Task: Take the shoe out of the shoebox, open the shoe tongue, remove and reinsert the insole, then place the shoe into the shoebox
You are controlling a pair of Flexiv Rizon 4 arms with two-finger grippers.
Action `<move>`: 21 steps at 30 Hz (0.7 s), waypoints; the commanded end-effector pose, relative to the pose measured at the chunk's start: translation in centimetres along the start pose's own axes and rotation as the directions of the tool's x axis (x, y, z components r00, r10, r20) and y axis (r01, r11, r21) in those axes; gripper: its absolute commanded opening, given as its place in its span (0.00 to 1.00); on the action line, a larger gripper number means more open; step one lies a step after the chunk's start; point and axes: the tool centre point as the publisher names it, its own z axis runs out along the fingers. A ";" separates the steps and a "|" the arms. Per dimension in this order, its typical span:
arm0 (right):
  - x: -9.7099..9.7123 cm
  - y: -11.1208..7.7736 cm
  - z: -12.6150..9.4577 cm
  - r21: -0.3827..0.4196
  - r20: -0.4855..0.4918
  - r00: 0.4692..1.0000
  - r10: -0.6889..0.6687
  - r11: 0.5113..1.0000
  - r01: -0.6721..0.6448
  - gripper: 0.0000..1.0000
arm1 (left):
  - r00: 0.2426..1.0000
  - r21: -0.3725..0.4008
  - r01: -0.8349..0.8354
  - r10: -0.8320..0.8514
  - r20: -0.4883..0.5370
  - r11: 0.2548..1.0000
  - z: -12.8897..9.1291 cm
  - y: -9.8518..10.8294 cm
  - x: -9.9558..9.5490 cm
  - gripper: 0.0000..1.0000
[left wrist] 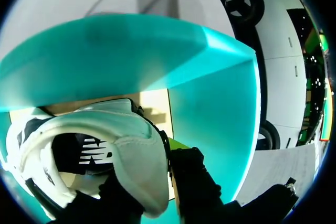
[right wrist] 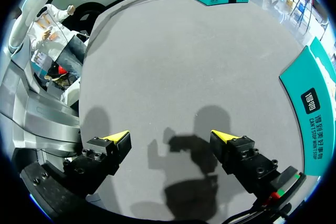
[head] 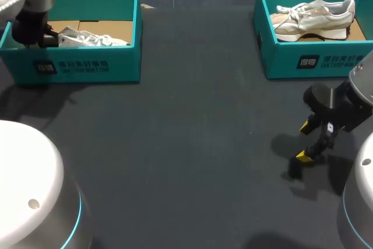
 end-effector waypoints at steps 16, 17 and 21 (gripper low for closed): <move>0.2 -0.1 -0.1 0.000 0.003 1.000 0.000 1.000 0.000 1.00 | 1.000 -0.022 0.009 -0.009 0.021 1.000 -0.4 0.0 0.2 0.42; 0.2 -0.1 -0.1 0.000 0.003 1.000 0.000 1.000 0.000 1.00 | 1.000 -0.025 0.011 -0.010 0.025 1.000 -0.6 0.0 0.3 0.43; 0.2 -0.1 -0.1 0.000 0.003 1.000 0.000 1.000 0.000 1.00 | 0.999 -0.031 0.017 -0.015 0.043 0.999 -1.2 0.0 0.6 0.45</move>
